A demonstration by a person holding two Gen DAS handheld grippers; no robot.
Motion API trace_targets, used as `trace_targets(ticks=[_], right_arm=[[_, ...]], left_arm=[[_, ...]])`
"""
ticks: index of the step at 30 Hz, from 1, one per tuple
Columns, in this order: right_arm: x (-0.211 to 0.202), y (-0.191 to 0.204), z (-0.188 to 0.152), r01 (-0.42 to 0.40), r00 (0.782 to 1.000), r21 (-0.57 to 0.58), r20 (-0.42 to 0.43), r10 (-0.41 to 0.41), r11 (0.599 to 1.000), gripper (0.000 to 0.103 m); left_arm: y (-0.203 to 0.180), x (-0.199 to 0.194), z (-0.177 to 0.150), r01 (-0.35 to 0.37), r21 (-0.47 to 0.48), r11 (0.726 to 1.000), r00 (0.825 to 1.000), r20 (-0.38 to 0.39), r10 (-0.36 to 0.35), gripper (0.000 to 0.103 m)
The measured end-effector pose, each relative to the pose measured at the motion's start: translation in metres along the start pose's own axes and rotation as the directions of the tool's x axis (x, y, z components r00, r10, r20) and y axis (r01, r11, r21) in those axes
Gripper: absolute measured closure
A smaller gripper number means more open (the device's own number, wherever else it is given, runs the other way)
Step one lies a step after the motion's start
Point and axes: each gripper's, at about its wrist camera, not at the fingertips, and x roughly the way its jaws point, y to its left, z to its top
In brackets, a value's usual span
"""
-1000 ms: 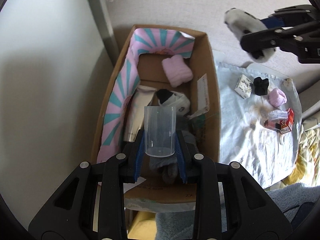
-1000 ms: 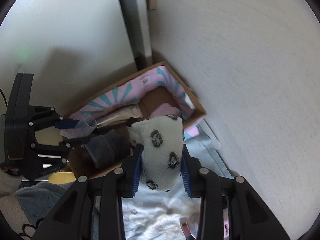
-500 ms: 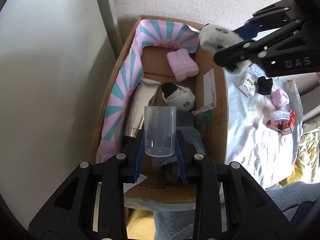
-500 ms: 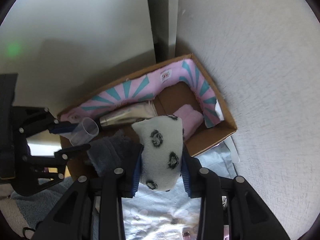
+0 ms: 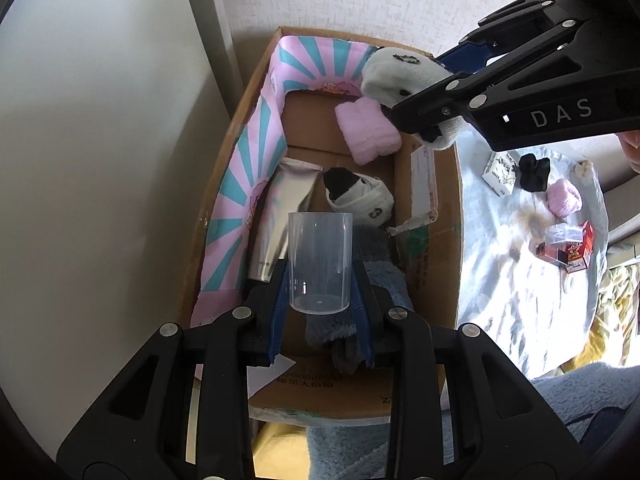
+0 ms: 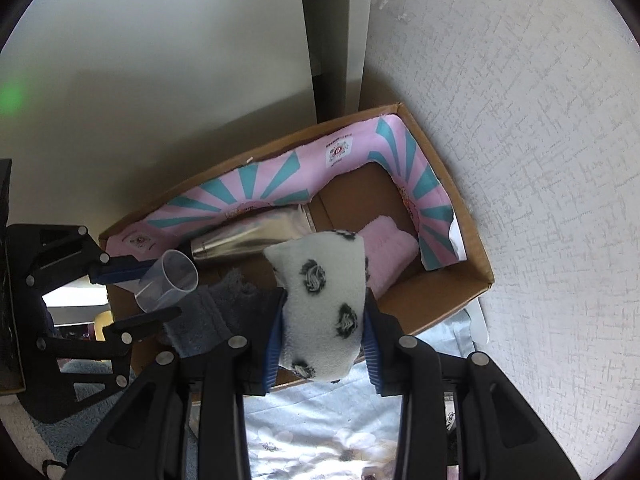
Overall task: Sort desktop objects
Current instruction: 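Open both tools to drop the cup and panda slipper into the box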
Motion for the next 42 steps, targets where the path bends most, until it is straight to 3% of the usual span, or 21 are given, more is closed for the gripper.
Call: trace_targets(ticks=[11, 13, 14, 16, 17, 19, 22, 25, 27, 35, 42], right_arm=[[-0.001, 0.001, 0.007, 0.012, 1.000, -0.007, -0.002, -0.012, 1.000, 0.071], [0.003, 0.000, 0.008, 0.008, 1.000, -0.015, -0.021, -0.008, 1.000, 0.070], [0.008, 0.001, 0.008, -0.007, 0.999, -0.027, -0.050, 0.005, 1.000, 0.068], [0.013, 0.003, 0.007, 0.001, 0.998, -0.048, -0.068, -0.004, 0.999, 0.060], [0.016, 0.004, 0.006, 0.030, 0.997, -0.062, -0.073, -0.035, 0.998, 0.052], [0.018, 0.004, 0.003, 0.069, 0.995, -0.070, -0.074, -0.074, 0.995, 0.040], [0.016, 0.000, -0.003, 0.058, 0.997, -0.057, -0.045, -0.060, 0.997, 0.020], [0.012, -0.004, -0.007, 0.063, 0.998, -0.044, -0.025, -0.065, 0.997, 0.018], [0.009, -0.007, -0.009, 0.089, 0.996, -0.036, -0.024, -0.090, 0.995, 0.000], [-0.018, -0.017, -0.020, 0.122, 0.992, 0.040, 0.037, -0.123, 0.992, 0.000], [-0.039, -0.034, -0.056, 0.082, 0.992, 0.158, 0.081, -0.095, 0.984, 0.000]], left_arm=[[-0.003, 0.003, 0.004, 0.001, 0.018, 1.000, 1.000, -0.001, -0.001, 0.076], [-0.005, 0.004, 0.007, 0.027, 0.027, 0.999, 1.000, 0.002, -0.027, 0.076], [-0.006, 0.005, 0.008, 0.049, 0.026, 0.998, 0.999, -0.010, -0.049, 0.071], [-0.007, 0.009, 0.009, 0.052, 0.023, 0.998, 0.998, -0.042, -0.051, 0.031], [-0.009, 0.008, 0.009, 0.031, 0.028, 0.999, 0.999, -0.034, -0.030, 0.001], [-0.013, 0.002, 0.007, -0.023, 0.058, 0.998, 1.000, 0.020, 0.022, 0.000], [-0.022, 0.000, 0.006, -0.041, 0.109, 0.993, 0.999, 0.023, 0.038, 0.000], [-0.028, 0.000, 0.005, -0.095, 0.139, 0.986, 0.995, 0.033, 0.091, 0.000], [-0.028, -0.001, 0.004, -0.107, 0.152, 0.983, 0.994, 0.037, 0.102, 0.000], [-0.021, -0.014, 0.006, -0.057, 0.107, 0.993, 0.998, 0.048, 0.052, 0.000], [-0.038, -0.024, 0.014, -0.050, 0.125, 0.991, 0.996, 0.080, 0.041, 0.000]])
